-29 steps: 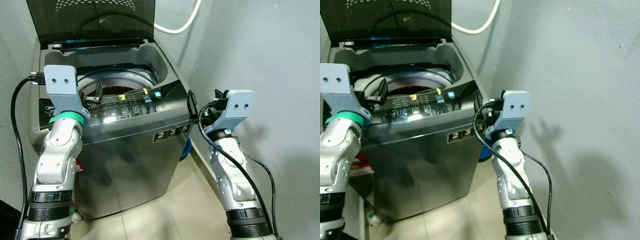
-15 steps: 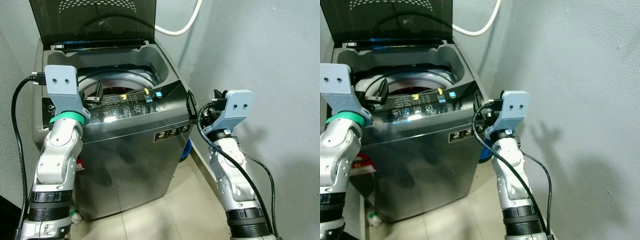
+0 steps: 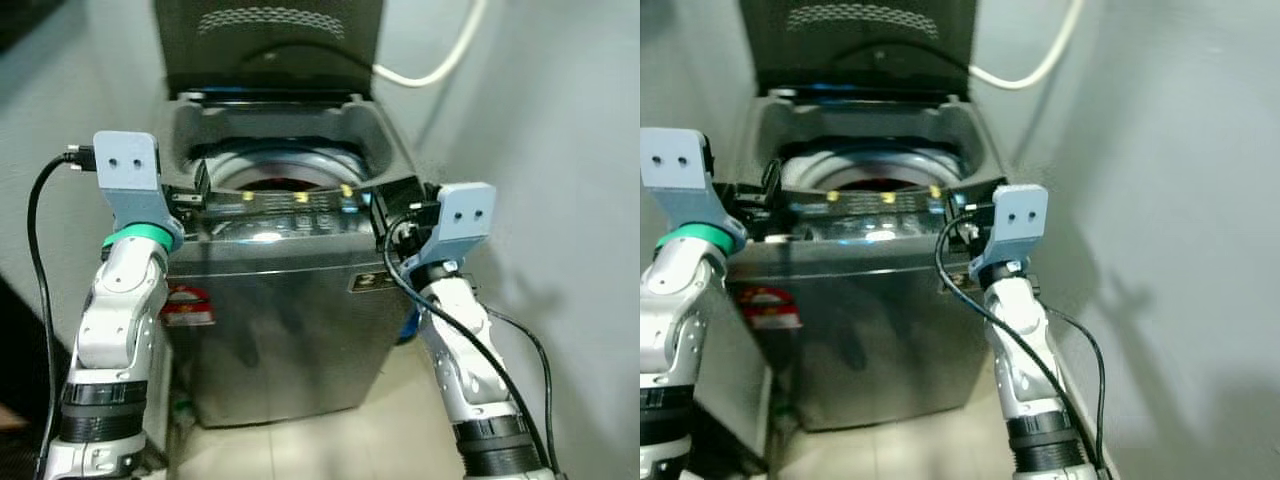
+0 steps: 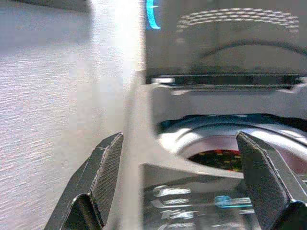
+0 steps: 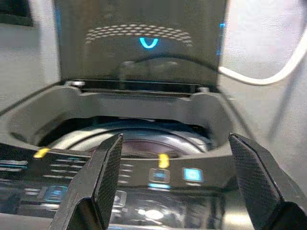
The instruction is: Clothes washing
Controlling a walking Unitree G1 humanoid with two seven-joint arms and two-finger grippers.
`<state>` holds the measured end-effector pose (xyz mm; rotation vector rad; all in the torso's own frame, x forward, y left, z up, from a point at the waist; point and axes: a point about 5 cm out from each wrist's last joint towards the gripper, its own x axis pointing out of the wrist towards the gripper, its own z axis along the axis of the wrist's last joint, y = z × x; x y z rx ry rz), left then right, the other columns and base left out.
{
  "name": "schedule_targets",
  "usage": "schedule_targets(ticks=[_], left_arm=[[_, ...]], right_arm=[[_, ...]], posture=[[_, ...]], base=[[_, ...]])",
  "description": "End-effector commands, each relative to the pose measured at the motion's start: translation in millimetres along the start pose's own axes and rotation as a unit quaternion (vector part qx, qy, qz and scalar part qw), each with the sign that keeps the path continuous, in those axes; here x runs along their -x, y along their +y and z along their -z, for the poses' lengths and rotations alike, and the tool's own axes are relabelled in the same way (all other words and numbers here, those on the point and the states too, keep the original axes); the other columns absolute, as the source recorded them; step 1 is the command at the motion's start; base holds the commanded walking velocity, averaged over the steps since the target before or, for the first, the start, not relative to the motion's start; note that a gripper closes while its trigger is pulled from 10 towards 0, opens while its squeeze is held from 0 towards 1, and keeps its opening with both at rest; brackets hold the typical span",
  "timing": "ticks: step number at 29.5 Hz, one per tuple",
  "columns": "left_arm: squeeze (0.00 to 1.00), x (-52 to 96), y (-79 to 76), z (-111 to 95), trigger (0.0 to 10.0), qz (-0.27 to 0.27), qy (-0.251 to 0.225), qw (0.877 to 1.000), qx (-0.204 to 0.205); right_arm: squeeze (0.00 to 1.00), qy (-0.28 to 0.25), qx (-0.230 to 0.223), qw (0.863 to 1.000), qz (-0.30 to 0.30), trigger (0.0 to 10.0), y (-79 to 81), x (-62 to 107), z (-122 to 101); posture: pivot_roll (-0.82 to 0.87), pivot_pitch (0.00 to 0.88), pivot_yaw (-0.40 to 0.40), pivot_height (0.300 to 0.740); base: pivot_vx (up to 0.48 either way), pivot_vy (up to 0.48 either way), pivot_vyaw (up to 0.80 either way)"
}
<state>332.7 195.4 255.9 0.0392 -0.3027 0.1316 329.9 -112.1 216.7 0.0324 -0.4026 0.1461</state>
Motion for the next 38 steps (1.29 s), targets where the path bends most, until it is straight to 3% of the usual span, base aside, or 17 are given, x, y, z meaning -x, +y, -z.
schedule_targets(ticks=[1,28,38], left_arm=[[0.00,1.0,-1.8,5.4,10.0,0.003,0.013,1.000,-0.002],[0.00,1.9,-7.3,4.5,10.0,0.012,0.013,1.000,0.004],[0.00,1.5,-8.4,5.1,10.0,0.015,0.015,1.000,0.003]], right_arm=[[0.00,0.009,0.002,1.000,0.002,10.0,-1.6,2.6,4.4],[0.00,0.011,0.013,1.000,-0.003,10.0,0.3,3.4,6.2],[0.00,0.015,0.013,1.000,0.011,10.0,-1.0,3.3,7.9]], posture=[[0.14,0.000,-0.001,0.740],[0.14,0.000,-0.001,0.740],[0.14,0.001,0.001,0.740]], base=[[0.000,0.000,0.77],[0.000,0.000,0.77],[0.000,0.000,0.00]])
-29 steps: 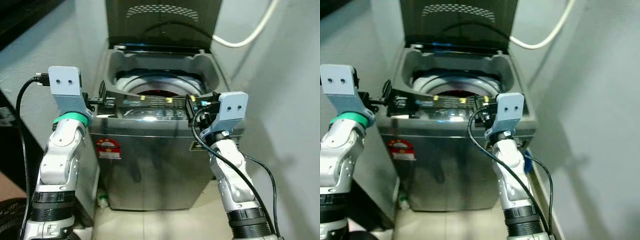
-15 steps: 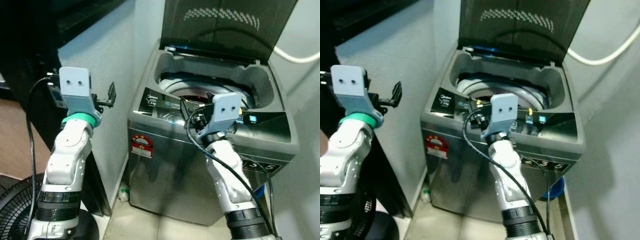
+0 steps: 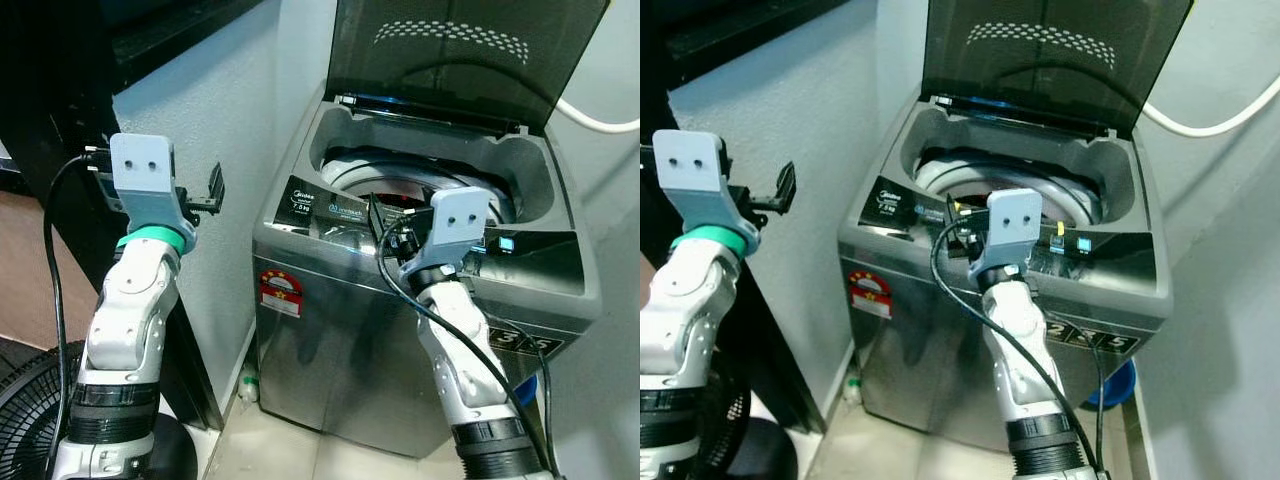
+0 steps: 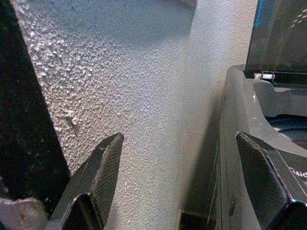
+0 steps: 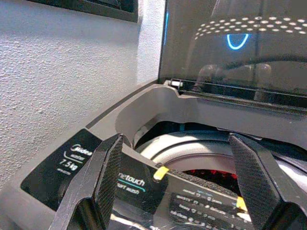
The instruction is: Clothes washing
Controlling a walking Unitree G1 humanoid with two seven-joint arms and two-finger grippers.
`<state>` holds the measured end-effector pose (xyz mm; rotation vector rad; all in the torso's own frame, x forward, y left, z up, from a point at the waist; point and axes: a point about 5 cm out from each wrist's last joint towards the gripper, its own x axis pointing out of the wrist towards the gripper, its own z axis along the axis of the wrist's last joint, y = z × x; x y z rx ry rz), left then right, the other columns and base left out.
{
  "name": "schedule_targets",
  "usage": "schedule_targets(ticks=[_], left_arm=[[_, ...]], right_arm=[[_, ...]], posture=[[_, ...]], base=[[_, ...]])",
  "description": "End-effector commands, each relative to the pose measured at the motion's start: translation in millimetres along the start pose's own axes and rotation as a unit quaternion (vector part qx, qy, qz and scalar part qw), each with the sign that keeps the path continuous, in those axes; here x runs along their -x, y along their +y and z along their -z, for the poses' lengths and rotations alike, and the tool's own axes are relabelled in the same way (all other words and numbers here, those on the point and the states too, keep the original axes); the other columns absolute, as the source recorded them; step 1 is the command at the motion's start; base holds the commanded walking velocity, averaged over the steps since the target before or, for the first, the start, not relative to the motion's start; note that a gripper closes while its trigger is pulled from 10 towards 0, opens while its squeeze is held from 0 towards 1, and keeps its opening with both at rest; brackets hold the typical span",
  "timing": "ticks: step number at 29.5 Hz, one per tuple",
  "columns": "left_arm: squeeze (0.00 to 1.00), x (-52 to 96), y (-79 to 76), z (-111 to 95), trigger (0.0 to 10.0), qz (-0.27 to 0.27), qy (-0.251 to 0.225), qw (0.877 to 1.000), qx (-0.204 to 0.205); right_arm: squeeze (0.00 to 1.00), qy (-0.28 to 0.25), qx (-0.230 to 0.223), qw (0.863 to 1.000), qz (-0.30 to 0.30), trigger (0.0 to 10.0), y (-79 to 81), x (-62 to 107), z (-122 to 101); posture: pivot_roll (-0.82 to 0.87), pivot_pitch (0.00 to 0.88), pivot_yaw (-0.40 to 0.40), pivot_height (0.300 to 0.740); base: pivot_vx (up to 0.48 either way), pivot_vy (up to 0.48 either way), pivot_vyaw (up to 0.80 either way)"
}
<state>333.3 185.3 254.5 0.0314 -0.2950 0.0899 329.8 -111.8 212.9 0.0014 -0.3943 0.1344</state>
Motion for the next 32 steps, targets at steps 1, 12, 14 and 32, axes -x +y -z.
schedule_targets(ticks=[1,12,14,32], left_arm=[[0.00,0.5,1.8,4,10.0,-0.005,0.011,1.000,-0.003],[0.00,1.0,-1.7,6,10.0,0.012,0.015,1.000,-0.004],[0.00,1.6,-3.9,7,10.0,0.019,0.017,1.000,-0.005],[0.00,2.8,-8.7,8,10.0,0.031,0.021,0.999,0.004]], right_arm=[[0.00,0.010,-0.003,1.000,0.008,10.0,-1.1,1.7,4],[0.00,0.015,-0.003,0.999,0.028,10.0,-4.9,1.9,7],[0.00,0.016,-0.002,0.999,0.029,10.0,-5.2,2.1,8],[0.00,0.018,-0.004,1.000,0.025,10.0,-4.3,3.1,9]], posture=[[0.14,0.001,0.001,0.740],[0.14,0.001,0.001,0.740],[0.14,0.000,0.004,0.740],[0.14,0.000,0.005,0.740]], base=[[0.000,0.000,0.00],[0.000,0.000,0.00],[0.000,0.000,0.00],[0.000,0.000,0.00]])
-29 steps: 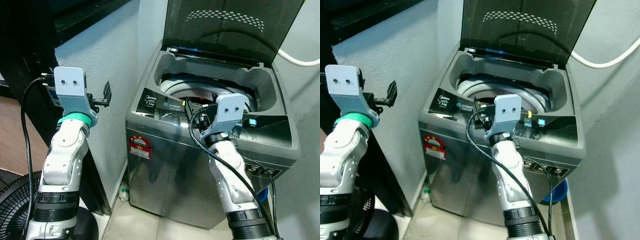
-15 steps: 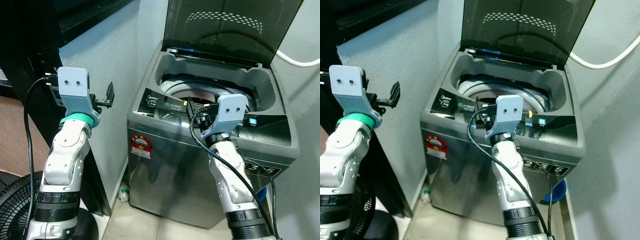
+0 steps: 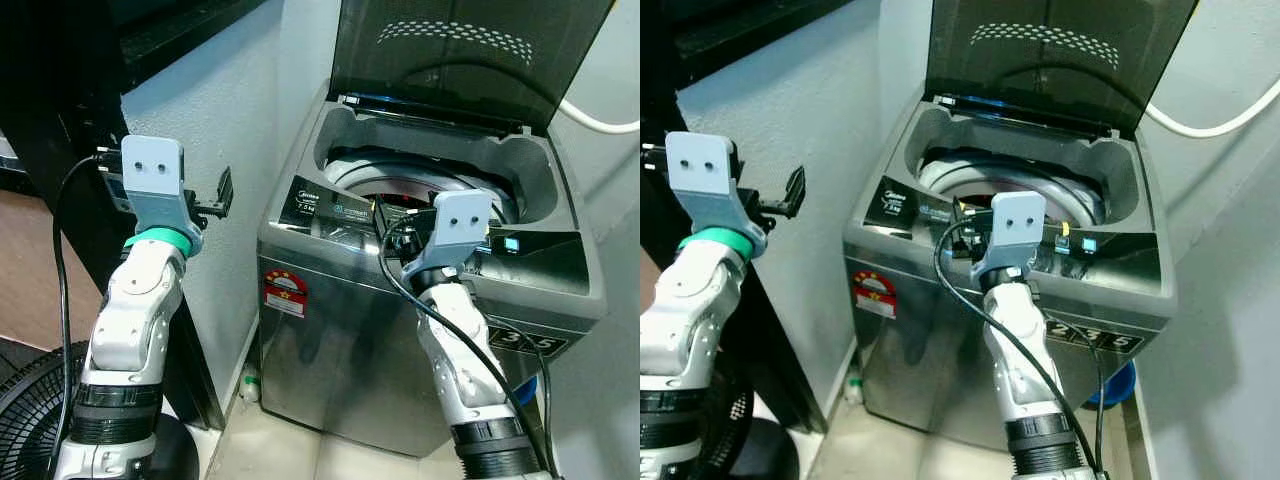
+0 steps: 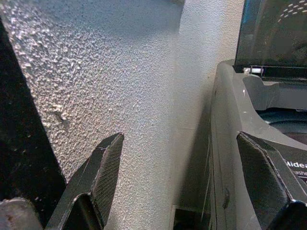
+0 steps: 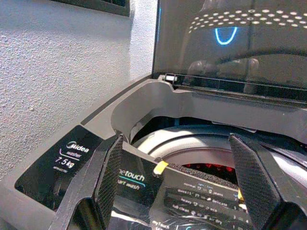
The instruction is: Clothes washing
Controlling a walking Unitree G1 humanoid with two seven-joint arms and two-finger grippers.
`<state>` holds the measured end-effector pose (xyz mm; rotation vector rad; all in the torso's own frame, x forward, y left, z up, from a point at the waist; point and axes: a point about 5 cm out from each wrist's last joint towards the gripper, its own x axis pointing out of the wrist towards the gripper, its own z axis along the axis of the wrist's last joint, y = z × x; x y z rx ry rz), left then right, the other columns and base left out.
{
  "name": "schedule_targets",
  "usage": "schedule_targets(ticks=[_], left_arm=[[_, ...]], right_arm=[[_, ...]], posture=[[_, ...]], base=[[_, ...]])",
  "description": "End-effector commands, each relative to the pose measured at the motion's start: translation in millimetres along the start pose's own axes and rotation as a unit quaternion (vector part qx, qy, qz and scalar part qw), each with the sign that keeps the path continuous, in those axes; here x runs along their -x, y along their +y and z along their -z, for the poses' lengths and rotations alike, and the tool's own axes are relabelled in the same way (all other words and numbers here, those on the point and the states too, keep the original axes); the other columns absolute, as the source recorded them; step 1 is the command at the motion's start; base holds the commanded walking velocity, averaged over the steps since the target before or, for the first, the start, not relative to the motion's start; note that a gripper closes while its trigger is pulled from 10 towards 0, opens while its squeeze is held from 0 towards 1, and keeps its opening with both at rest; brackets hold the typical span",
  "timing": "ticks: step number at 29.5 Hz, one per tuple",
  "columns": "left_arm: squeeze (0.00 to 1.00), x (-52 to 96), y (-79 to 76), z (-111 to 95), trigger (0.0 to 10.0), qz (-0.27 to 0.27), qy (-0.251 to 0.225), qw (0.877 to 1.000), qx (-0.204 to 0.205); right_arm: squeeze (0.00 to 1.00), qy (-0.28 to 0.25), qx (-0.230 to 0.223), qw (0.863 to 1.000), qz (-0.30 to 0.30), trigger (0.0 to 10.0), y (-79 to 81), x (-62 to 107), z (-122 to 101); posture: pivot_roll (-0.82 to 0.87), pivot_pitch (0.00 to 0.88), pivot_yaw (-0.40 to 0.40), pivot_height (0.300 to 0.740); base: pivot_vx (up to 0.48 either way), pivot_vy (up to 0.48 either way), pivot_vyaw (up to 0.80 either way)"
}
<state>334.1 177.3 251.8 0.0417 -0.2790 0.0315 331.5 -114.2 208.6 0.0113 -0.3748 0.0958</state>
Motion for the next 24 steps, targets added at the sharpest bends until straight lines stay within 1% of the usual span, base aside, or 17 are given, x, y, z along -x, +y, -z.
schedule_targets(ticks=[1,24], left_arm=[[0.00,2.0,-0.8,5.2,10.0,0.001,0.014,1.000,0.005],[0.00,2.5,0.5,4.5,10.0,0.000,0.016,1.000,0.003]], right_arm=[[0.00,0.008,-0.002,1.000,0.005,10.0,-2.0,2.5,4.4],[0.00,0.011,-0.003,1.000,0.005,10.0,-1.2,3.7,5.5]], posture=[[0.14,0.000,0.005,0.740],[0.14,0.005,0.008,0.740]], base=[[0.000,0.000,0.00],[0.000,0.000,0.00]])
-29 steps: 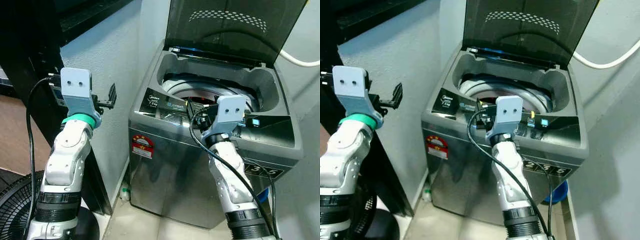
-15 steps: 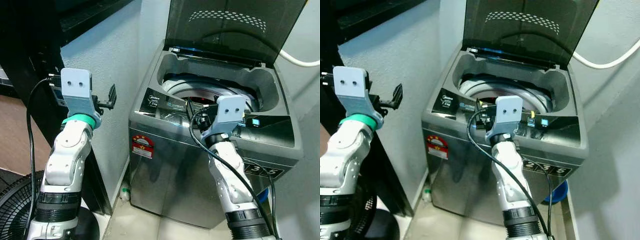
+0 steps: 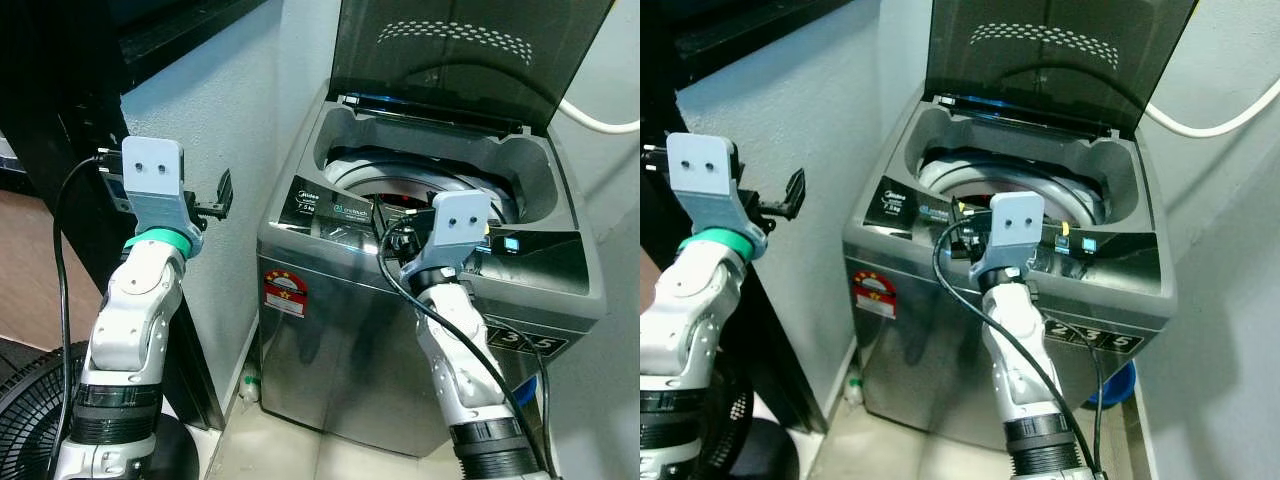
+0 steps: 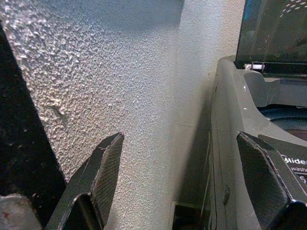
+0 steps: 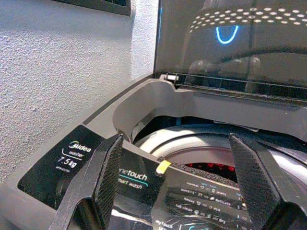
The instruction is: Clothes washing
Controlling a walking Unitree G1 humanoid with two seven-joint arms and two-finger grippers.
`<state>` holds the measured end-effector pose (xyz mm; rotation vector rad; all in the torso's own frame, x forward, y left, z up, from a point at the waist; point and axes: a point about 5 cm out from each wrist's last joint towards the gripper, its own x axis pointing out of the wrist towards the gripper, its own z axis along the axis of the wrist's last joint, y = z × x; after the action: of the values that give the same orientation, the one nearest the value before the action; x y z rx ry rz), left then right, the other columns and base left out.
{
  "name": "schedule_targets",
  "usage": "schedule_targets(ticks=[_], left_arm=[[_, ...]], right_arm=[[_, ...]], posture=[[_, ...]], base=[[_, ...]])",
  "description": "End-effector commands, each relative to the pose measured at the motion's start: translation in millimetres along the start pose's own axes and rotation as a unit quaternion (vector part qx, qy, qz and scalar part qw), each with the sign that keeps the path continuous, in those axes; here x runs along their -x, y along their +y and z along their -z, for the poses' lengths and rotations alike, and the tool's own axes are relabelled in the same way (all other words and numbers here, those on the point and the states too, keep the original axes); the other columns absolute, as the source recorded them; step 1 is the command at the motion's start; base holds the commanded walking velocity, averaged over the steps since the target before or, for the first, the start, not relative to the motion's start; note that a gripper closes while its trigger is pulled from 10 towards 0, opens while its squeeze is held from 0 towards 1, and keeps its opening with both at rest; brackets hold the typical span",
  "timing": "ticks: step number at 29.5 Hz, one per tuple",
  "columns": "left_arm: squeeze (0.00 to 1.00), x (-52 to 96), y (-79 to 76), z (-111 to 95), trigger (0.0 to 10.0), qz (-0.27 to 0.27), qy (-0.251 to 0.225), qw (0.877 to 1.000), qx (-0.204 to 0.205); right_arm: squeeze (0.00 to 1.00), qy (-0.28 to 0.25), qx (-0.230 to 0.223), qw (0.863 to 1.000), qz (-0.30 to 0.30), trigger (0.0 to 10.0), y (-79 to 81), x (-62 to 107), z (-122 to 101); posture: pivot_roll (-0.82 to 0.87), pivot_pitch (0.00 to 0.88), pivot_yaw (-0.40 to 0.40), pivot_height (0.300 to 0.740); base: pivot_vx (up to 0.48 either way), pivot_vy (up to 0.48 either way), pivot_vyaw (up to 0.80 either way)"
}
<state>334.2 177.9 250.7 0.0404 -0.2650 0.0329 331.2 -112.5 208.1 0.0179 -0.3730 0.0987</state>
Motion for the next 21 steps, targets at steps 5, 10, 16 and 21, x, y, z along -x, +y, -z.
schedule_targets(ticks=[5,10,16,21], left_arm=[[0.00,2.1,0.2,3.0,10.0,0.000,0.008,1.000,-0.003],[0.00,2.0,0.2,2.5,10.0,0.004,0.005,1.000,-0.009],[0.00,2.1,0.0,2.6,10.0,0.006,0.005,1.000,-0.011],[0.00,2.1,0.0,2.7,10.0,0.005,0.006,1.000,-0.010]], right_arm=[[0.00,0.010,0.001,1.000,0.006,10.0,-2.8,3.5,5.1],[0.00,0.010,0.001,1.000,0.006,10.0,-2.7,3.6,5.2],[0.00,0.010,0.001,1.000,0.005,10.0,-2.6,3.7,5.4],[0.00,0.011,0.001,1.000,0.005,10.0,-2.6,3.6,5.5]], posture=[[0.14,0.005,0.008,0.740],[0.14,0.007,0.009,0.740],[0.14,0.007,0.009,0.740],[0.14,0.007,0.009,0.740]], base=[[0.000,0.000,0.00],[0.000,-0.377,0.00],[0.000,-0.479,0.00],[0.000,-0.450,0.00]])
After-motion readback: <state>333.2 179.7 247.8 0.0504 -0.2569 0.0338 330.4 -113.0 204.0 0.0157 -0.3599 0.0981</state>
